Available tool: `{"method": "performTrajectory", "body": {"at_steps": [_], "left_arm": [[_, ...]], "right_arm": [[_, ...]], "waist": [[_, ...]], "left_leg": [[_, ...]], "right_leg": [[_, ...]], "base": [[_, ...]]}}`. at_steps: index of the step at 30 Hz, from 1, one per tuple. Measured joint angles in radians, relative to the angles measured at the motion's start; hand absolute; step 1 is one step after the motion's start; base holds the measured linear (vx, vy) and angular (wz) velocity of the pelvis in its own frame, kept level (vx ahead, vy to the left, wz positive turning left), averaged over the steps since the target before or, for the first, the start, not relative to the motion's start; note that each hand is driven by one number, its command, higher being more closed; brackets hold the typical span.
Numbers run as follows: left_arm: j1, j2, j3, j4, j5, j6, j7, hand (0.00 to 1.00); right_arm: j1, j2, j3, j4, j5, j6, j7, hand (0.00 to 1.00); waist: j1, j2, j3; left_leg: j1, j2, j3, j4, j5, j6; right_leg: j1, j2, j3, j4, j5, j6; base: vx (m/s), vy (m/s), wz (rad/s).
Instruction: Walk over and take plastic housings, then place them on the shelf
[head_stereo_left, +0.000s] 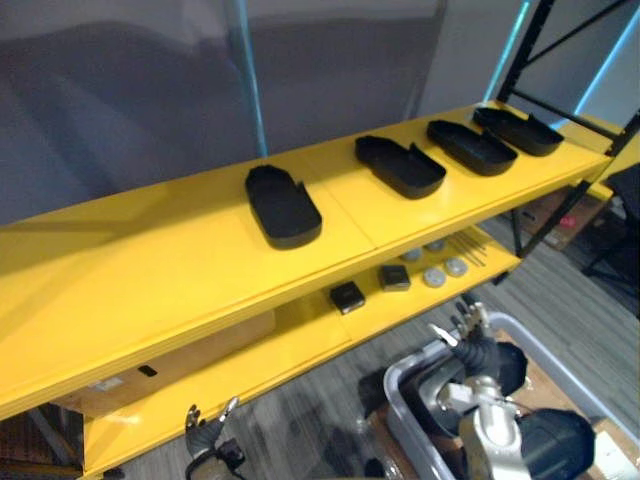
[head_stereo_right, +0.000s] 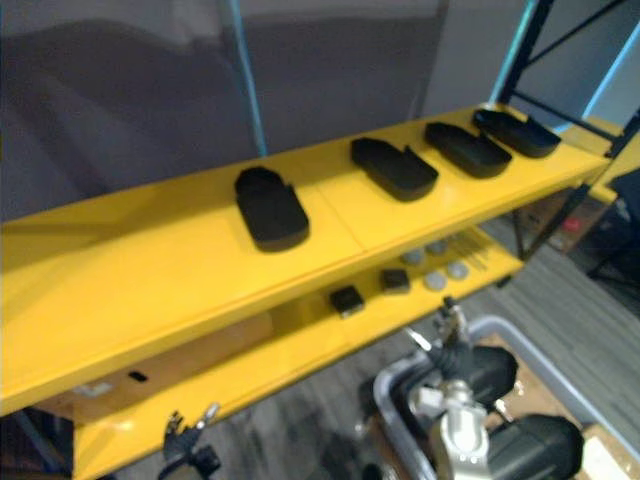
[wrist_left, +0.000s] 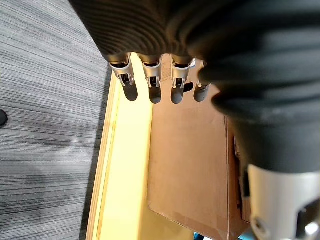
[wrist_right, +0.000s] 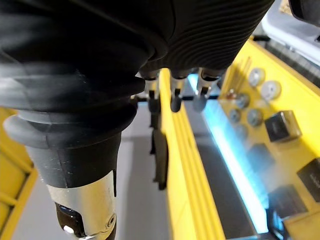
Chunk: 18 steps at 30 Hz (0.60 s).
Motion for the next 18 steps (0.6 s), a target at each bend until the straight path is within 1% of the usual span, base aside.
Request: {"method": "performTrajectory", "body": {"at_steps": [4,8,11,13,14,15,16,18], "left_arm": [[0.001,-0.001,0.017,0.000,0.000,0.000,-0.002,0.00],[0.021,-0.005,0.121,-0.011,-0.001,0.000,-0.018,0.00],[0.048,-0.004,0.200,-0.089,0.000,0.000,-0.030,0.00],[0.062,0.001,0.237,-0.154,0.004,0.007,-0.049,0.00],[0.060,0.006,0.243,-0.180,0.006,0.009,-0.053,0.00],[0.053,0.013,0.232,-0.205,0.020,0.017,-0.078,0.00],[0.049,0.013,0.223,-0.215,0.038,0.025,-0.094,0.00],[0.034,0.016,0.172,-0.235,0.069,0.045,-0.143,0.00]], "right_arm": [[0.000,-0.001,-0.002,0.000,0.000,0.000,0.000,0.00],[0.001,-0.001,-0.022,0.006,0.001,-0.006,-0.016,0.00],[-0.003,-0.005,-0.055,0.008,0.001,-0.009,-0.023,0.00],[-0.015,-0.007,-0.070,0.024,0.000,-0.010,-0.047,0.00],[-0.027,-0.010,-0.073,0.042,0.000,-0.010,-0.063,0.00],[-0.045,-0.018,-0.076,0.061,-0.005,-0.010,-0.090,0.00],[-0.051,-0.022,-0.076,0.063,-0.009,-0.009,-0.105,0.00],[-0.070,-0.032,-0.082,0.064,-0.011,-0.008,-0.143,0.00]], "waist": [[-0.001,0.000,0.000],[-0.001,0.003,0.000],[0.004,0.006,0.002],[0.012,0.009,0.007],[0.017,0.009,0.011],[0.027,0.014,0.019],[0.028,0.018,0.021],[0.025,0.021,0.030]], "left_leg": [[0.001,0.001,0.004,0.005,0.000,0.000],[0.001,0.000,-0.009,0.005,-0.003,0.001],[0.002,-0.005,-0.017,0.005,-0.004,0.003],[0.003,-0.006,-0.017,0.007,-0.005,0.004],[0.003,-0.005,-0.013,0.017,-0.009,0.003],[0.002,-0.003,-0.010,0.027,-0.014,0.004],[0.003,-0.003,-0.012,0.027,-0.014,0.004],[0.006,-0.003,-0.008,0.027,-0.016,0.002]], "right_leg": [[-0.003,0.005,0.006,0.000,0.001,-0.001],[-0.004,0.007,0.001,0.000,0.002,-0.002],[-0.003,0.002,-0.006,-0.008,-0.003,0.000],[-0.003,-0.004,-0.033,-0.009,-0.013,-0.007],[-0.002,-0.010,-0.059,-0.009,-0.011,-0.009],[-0.001,-0.015,-0.076,0.003,-0.001,-0.004],[0.001,-0.015,-0.078,0.009,0.001,-0.001],[0.000,-0.014,-0.072,0.012,0.004,0.001]], "base": [[0.00,-0.005,-0.03],[0.00,-0.004,0.02],[0.01,0.008,0.05],[0.01,0.005,-0.03],[0.01,0.002,-0.09],[0.00,-0.004,-0.06],[0.00,0.000,0.00],[0.01,0.006,-0.09]]}}
